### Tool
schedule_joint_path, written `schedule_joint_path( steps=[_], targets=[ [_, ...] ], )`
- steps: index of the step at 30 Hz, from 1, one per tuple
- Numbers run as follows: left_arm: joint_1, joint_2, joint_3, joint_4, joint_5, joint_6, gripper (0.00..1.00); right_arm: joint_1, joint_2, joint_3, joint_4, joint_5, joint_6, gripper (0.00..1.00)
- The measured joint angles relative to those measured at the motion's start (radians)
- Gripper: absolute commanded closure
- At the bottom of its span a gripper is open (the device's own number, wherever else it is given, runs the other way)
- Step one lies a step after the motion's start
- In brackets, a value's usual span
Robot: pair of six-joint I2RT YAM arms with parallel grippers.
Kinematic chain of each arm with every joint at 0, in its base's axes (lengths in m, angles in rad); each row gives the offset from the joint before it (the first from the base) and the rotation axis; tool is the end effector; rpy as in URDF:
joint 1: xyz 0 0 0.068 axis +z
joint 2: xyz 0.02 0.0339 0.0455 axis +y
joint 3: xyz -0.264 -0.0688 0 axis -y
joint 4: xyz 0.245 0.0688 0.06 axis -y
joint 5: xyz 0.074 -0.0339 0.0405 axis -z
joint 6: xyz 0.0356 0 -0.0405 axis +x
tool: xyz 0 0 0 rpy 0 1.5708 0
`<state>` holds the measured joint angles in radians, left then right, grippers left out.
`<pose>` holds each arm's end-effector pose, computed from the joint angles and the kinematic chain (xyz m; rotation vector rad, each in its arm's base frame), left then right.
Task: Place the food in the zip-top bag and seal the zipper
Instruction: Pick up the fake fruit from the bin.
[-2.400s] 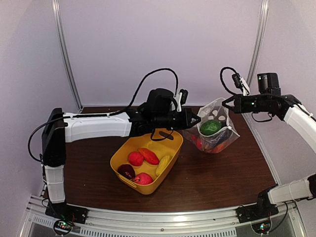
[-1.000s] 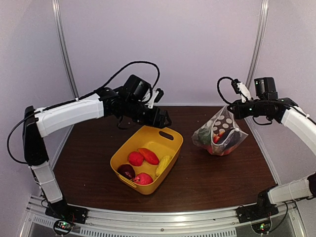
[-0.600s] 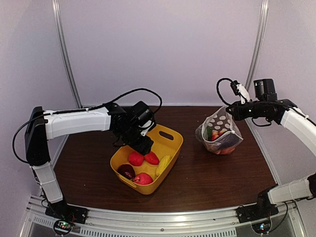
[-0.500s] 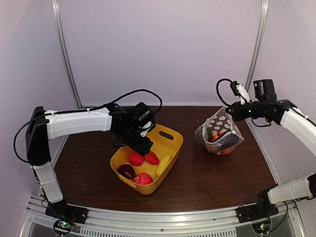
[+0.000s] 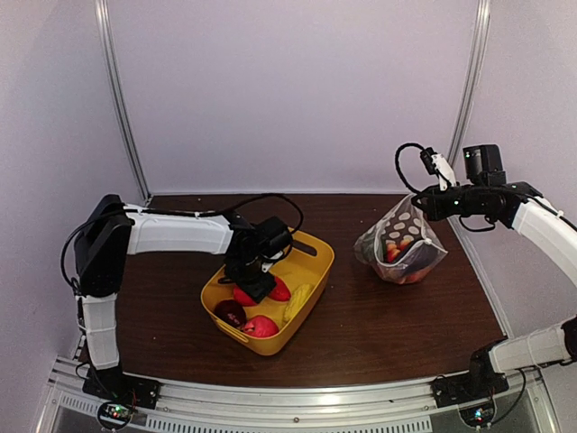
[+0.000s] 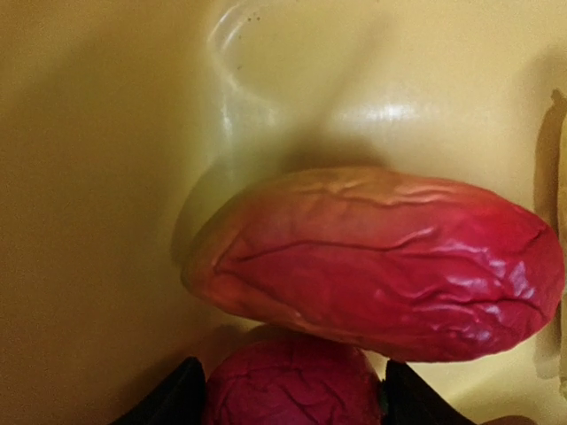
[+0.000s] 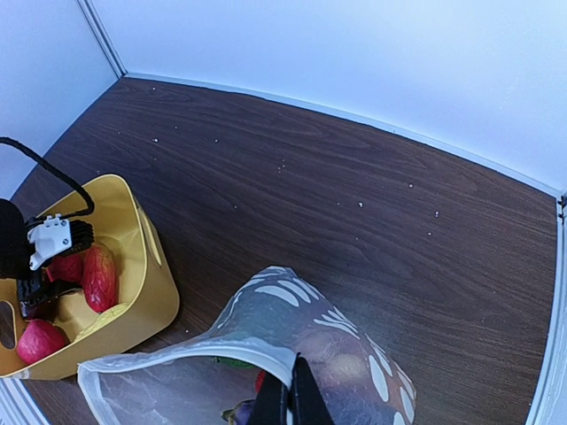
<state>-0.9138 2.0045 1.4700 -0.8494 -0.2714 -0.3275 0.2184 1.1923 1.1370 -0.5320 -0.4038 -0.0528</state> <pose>0.2472 -0.3049 0.1735 0.7827 2.7183 0.1600 0.2501 0.0698 0.3460 -0.5215 2.0875 0.5310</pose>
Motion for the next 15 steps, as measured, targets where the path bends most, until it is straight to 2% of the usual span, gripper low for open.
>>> schedule_joint_path(
  steps=[3, 5, 11, 15],
  targets=[
    [-0.012, 0.006, 0.013, -0.034, -0.023, 0.002, 0.50, 0.000, -0.003, 0.000, 0.000, 0.000, 0.000, 1.00],
    [-0.021, 0.009, 0.032, -0.069, -0.029, 0.002, 0.53, 0.000, -0.003, 0.000, 0.000, 0.000, 0.000, 1.00],
    [-0.068, 0.009, 0.194, -0.202, -0.036, -0.004, 0.54, 0.000, -0.005, 0.000, -0.001, 0.000, 0.000, 1.00],
    [-0.103, -0.015, 0.323, -0.223, -0.010, -0.010, 0.55, 0.000, -0.008, 0.000, -0.001, 0.000, 0.000, 1.00]
  ],
)
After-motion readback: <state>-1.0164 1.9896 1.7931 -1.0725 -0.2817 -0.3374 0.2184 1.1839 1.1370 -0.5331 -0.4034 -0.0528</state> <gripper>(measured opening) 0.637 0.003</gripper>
